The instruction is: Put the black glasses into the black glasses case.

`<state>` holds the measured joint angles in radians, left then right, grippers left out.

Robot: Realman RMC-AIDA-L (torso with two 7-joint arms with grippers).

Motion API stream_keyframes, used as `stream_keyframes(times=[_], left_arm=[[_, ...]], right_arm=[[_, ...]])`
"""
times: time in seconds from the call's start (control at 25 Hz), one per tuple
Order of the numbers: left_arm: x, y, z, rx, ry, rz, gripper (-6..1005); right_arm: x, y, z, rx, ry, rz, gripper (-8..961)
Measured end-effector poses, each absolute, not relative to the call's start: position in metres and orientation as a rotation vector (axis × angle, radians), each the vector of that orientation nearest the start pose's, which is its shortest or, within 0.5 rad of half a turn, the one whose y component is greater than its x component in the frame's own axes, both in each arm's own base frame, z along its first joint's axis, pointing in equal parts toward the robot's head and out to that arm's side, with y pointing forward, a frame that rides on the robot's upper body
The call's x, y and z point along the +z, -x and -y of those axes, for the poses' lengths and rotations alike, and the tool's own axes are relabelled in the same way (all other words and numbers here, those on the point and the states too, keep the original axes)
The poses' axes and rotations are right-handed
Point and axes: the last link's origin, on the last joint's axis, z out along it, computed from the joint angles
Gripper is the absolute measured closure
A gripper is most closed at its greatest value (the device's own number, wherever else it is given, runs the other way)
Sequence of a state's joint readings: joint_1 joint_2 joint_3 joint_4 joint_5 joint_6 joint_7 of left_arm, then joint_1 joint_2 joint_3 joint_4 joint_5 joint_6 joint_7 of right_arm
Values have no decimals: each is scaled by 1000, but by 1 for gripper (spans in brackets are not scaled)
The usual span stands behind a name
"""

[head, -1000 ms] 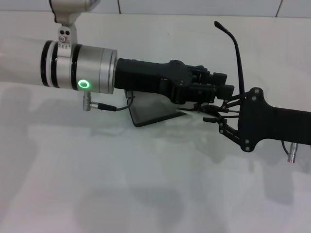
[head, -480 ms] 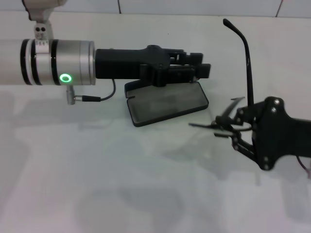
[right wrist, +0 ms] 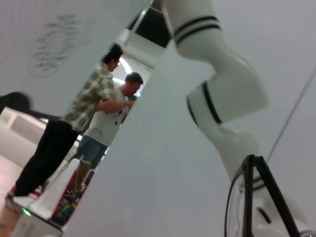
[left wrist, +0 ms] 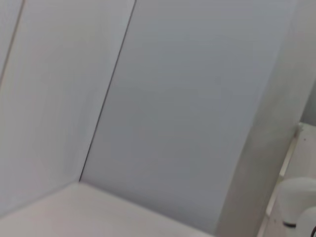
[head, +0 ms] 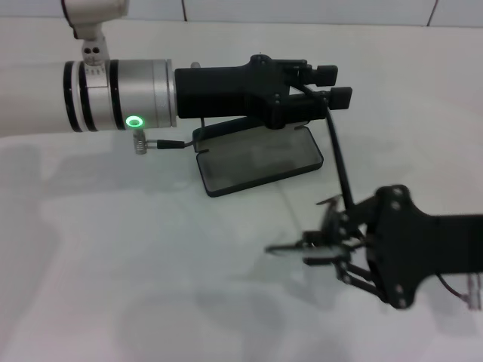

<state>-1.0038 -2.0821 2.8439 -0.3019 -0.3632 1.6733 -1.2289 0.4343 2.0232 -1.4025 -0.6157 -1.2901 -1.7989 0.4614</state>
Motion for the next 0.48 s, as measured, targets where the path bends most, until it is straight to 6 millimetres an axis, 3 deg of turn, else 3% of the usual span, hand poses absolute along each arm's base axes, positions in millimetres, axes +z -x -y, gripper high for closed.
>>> stream_keyframes(times=[0.36,0.48], left_arm=[[-41,153,-352,-1199,2872,247,518],[-40,155,-349,-1226,2848,221,518]], right_arm=[[-42,-192,-296,1154,2753,437,825],[-43,-194,-299,1127,2752,399,825]])
